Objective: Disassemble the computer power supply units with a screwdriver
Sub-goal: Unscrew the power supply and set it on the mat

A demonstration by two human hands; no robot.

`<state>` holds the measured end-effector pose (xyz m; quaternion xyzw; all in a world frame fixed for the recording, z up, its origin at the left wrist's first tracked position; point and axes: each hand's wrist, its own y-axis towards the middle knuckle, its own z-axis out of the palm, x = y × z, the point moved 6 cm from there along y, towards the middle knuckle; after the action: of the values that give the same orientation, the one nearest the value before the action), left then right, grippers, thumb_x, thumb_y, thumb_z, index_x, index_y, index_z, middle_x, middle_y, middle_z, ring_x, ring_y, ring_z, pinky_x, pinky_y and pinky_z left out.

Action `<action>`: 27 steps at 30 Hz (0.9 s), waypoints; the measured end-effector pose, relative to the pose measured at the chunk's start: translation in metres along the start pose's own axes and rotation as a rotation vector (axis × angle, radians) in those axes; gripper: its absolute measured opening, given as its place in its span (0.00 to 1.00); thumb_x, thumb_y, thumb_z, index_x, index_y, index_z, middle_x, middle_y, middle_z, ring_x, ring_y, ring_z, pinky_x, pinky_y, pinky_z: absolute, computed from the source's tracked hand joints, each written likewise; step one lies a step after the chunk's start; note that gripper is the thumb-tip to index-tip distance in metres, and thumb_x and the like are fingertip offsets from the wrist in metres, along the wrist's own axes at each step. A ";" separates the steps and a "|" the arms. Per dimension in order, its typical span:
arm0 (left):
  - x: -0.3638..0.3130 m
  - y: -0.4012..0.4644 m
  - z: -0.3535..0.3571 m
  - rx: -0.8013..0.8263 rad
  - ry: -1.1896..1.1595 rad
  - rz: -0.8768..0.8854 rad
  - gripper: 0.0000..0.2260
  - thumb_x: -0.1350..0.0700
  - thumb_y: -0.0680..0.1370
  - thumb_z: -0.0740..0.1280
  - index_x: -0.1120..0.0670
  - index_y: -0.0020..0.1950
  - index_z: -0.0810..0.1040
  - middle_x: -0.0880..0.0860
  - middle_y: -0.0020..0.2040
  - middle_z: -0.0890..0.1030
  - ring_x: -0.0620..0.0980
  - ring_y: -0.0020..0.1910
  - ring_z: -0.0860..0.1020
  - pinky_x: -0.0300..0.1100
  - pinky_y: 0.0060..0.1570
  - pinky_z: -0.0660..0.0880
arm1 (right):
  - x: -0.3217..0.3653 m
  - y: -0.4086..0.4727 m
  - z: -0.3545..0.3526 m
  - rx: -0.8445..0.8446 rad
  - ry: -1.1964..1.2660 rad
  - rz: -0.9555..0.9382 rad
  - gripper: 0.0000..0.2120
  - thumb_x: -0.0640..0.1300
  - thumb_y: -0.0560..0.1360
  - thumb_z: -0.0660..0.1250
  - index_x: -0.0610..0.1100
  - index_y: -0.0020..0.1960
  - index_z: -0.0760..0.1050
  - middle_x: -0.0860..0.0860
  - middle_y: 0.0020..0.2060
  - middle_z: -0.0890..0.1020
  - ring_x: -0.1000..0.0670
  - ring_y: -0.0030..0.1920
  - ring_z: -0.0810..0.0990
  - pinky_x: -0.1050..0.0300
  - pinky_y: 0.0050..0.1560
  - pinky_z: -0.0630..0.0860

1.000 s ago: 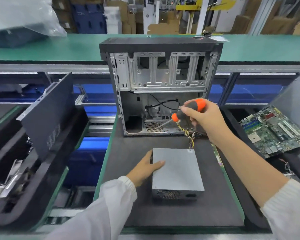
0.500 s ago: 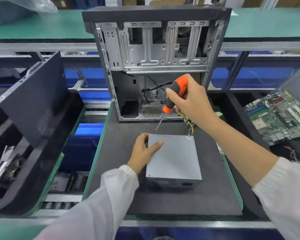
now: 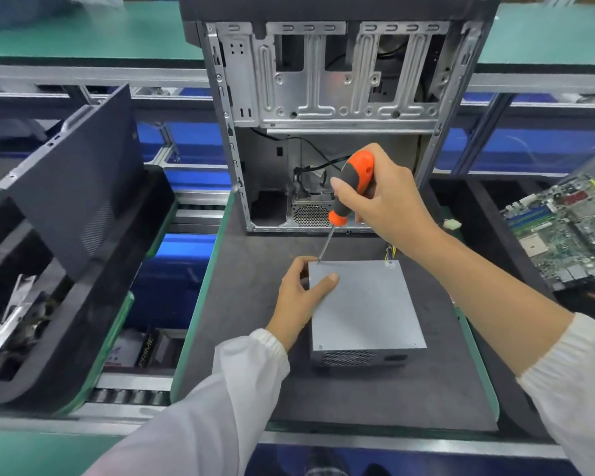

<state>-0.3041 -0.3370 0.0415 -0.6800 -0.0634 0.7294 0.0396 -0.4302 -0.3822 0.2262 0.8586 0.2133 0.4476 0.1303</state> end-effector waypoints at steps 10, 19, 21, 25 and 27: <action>-0.011 0.013 -0.019 -0.003 0.041 0.102 0.06 0.63 0.77 0.70 0.54 0.52 0.82 0.48 0.44 0.81 0.41 0.44 0.78 0.34 0.47 0.76 | 0.000 0.001 0.001 0.000 -0.029 0.008 0.11 0.50 0.77 0.67 0.44 0.51 0.68 0.48 0.36 0.79 0.54 0.33 0.78 0.69 0.35 0.75; -0.014 0.015 -0.021 0.025 0.092 0.102 0.06 0.61 0.76 0.71 0.52 0.51 0.82 0.55 0.46 0.82 0.40 0.43 0.80 0.32 0.45 0.76 | -0.001 0.007 0.000 0.038 -0.072 0.031 0.12 0.51 0.76 0.67 0.46 0.51 0.67 0.51 0.36 0.78 0.55 0.34 0.78 0.69 0.35 0.73; -0.016 0.016 -0.022 0.038 0.119 0.116 0.06 0.61 0.76 0.72 0.51 0.50 0.82 0.58 0.48 0.83 0.42 0.44 0.80 0.33 0.45 0.76 | 0.001 0.010 0.000 0.057 -0.099 0.022 0.12 0.50 0.76 0.68 0.46 0.50 0.67 0.51 0.36 0.78 0.55 0.34 0.78 0.69 0.35 0.74; -0.018 0.018 -0.024 0.063 0.175 0.109 0.06 0.60 0.75 0.73 0.51 0.51 0.82 0.53 0.48 0.84 0.51 0.51 0.81 0.37 0.51 0.78 | 0.006 0.018 0.003 0.155 -0.134 0.023 0.14 0.52 0.75 0.69 0.44 0.50 0.68 0.46 0.36 0.80 0.48 0.36 0.81 0.58 0.38 0.80; -0.026 0.021 -0.025 0.105 0.200 0.130 0.08 0.60 0.75 0.73 0.50 0.52 0.82 0.50 0.50 0.84 0.49 0.53 0.81 0.40 0.56 0.77 | 0.007 0.025 0.004 0.236 -0.148 0.038 0.16 0.53 0.74 0.70 0.44 0.50 0.69 0.44 0.39 0.81 0.45 0.37 0.83 0.48 0.43 0.81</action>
<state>-0.2770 -0.3607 0.0628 -0.7490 0.0234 0.6613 0.0342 -0.4172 -0.4010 0.2391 0.9025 0.2382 0.3570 0.0353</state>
